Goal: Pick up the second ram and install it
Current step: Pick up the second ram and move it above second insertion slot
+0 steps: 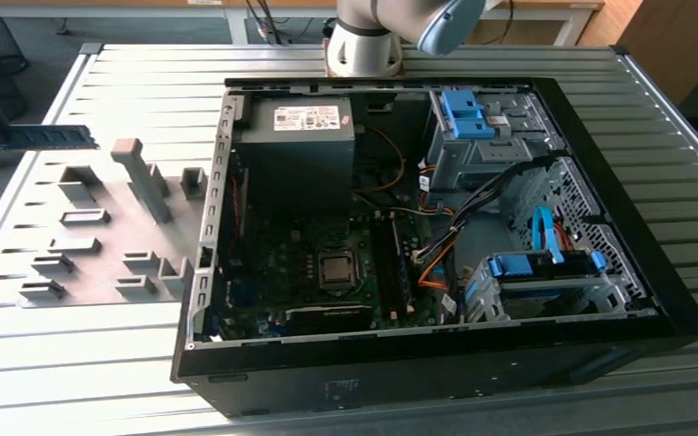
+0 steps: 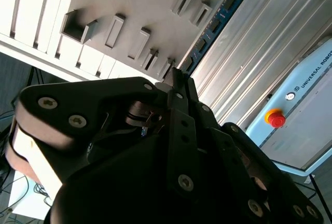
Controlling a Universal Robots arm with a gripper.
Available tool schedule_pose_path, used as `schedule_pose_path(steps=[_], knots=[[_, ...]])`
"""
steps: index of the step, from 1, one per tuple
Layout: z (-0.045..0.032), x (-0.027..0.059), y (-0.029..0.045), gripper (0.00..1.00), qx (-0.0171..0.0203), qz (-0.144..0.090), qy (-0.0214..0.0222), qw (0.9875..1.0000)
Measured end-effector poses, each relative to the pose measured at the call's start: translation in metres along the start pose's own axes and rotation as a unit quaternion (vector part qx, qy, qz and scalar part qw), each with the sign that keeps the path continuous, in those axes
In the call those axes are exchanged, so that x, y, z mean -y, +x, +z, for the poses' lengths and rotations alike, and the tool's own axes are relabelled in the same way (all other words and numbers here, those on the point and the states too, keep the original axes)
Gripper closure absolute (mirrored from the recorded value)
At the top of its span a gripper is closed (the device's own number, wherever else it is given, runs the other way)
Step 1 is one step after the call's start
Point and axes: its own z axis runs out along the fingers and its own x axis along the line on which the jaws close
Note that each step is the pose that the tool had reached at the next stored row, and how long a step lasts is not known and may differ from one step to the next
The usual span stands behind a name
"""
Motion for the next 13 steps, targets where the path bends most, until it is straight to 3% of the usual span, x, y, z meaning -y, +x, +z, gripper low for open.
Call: schedule_pose_path(steps=[13], knots=[[0.0002, 0.0255, -0.0009, 0.86, 0.0, -0.002, 0.0, 1.0]])
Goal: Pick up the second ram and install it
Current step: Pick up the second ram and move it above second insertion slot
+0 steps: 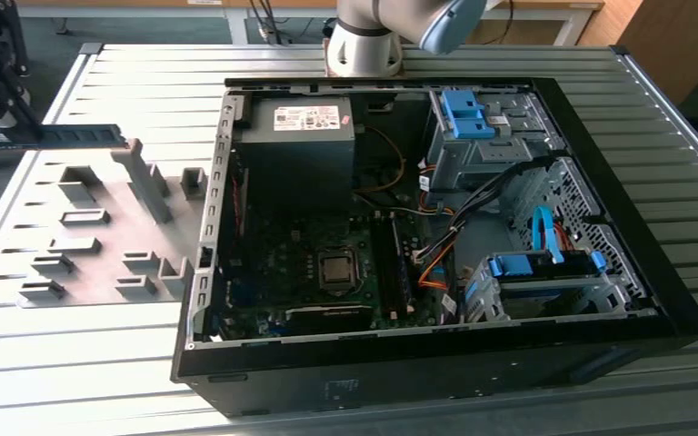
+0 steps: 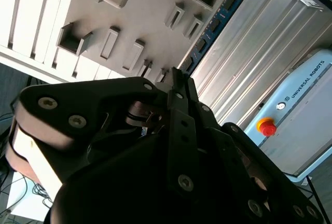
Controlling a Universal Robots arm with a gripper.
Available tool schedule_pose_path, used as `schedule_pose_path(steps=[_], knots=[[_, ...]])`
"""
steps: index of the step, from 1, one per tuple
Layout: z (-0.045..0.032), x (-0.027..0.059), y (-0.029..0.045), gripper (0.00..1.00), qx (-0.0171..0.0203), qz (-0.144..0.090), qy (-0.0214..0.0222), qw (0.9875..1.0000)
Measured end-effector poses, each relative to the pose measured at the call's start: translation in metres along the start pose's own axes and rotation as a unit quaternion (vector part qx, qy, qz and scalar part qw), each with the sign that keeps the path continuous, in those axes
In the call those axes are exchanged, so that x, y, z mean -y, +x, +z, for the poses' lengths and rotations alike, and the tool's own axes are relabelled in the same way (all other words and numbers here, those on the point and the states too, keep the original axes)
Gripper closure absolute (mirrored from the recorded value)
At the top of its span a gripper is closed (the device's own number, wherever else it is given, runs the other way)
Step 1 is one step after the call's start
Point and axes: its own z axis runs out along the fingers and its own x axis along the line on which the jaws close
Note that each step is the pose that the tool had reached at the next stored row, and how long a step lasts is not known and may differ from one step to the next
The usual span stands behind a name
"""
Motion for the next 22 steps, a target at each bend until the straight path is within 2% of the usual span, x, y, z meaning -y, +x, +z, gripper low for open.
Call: schedule_pose_path(steps=[7, 22], knots=[[0.0, 0.0086, -0.0003, 0.86, 0.0, 0.0, 0.0, 1.0], [0.0001, 0.0148, -0.0004, 0.86, 0.0, 0.0, 0.0001, 1.0]])
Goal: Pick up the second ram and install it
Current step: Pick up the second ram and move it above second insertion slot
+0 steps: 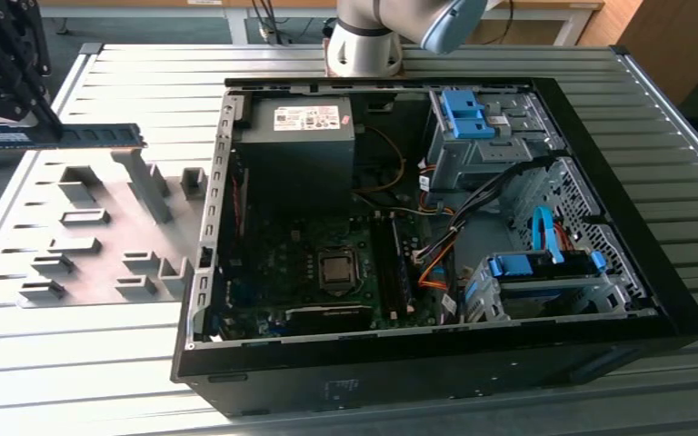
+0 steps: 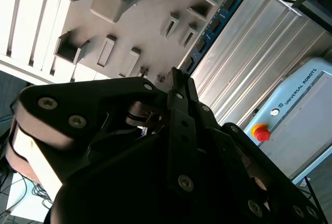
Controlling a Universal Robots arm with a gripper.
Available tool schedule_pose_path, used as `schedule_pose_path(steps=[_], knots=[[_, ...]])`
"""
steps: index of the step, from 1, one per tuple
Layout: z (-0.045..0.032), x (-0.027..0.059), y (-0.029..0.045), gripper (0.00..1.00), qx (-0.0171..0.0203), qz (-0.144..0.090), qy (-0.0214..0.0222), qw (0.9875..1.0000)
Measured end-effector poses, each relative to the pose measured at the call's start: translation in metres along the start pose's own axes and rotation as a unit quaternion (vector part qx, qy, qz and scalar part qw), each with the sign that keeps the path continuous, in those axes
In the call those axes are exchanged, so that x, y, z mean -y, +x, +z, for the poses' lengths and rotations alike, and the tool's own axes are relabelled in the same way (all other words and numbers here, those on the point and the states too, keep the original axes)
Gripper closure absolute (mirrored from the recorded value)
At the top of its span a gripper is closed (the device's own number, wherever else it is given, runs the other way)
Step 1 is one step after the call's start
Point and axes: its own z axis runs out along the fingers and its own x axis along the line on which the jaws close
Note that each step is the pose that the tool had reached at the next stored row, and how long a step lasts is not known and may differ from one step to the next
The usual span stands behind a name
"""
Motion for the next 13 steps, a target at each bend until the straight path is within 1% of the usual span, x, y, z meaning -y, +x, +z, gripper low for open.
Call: schedule_pose_path(steps=[6, 13], knots=[[0.0, 0.0034, -0.0001, 0.86, 0.0, 0.0, 0.0, 1.0], [0.0, 0.0099, -0.0003, 0.86, 0.0, 0.0, 0.0, 1.0]])
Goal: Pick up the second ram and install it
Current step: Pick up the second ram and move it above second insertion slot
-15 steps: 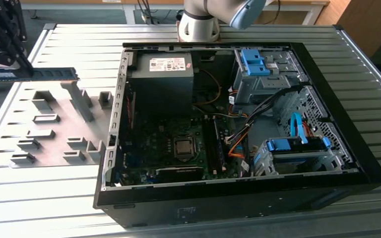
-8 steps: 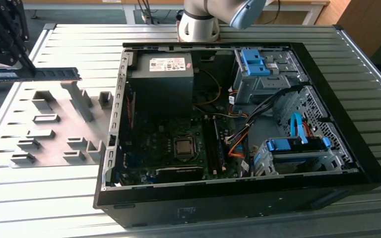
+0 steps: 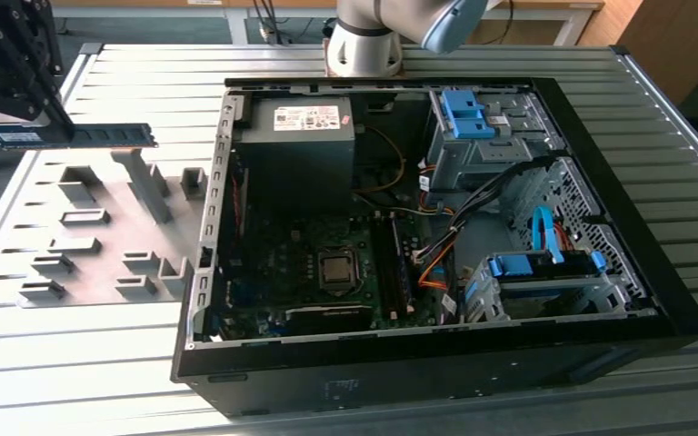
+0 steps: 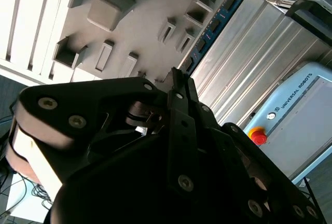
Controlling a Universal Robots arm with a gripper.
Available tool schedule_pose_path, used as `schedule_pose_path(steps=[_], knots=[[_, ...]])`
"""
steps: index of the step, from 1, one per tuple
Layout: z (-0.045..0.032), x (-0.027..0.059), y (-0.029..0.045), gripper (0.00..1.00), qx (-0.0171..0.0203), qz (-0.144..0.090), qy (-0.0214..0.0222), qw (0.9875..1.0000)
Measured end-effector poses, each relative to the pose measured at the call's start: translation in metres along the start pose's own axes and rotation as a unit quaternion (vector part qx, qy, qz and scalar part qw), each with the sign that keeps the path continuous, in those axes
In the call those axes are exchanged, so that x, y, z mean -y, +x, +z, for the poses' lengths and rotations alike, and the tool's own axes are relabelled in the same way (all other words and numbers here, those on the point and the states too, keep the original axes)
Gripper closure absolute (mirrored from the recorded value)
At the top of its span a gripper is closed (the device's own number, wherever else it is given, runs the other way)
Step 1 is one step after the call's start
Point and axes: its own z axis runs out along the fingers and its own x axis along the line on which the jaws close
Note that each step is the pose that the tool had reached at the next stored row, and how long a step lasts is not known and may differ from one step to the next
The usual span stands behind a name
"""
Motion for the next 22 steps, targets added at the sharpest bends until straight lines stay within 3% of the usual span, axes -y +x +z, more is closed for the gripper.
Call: schedule_pose_path(steps=[22], knots=[[0.0, 0.0285, -0.0008, 0.86, -0.0001, 0.0, 0.0, 1.0]])
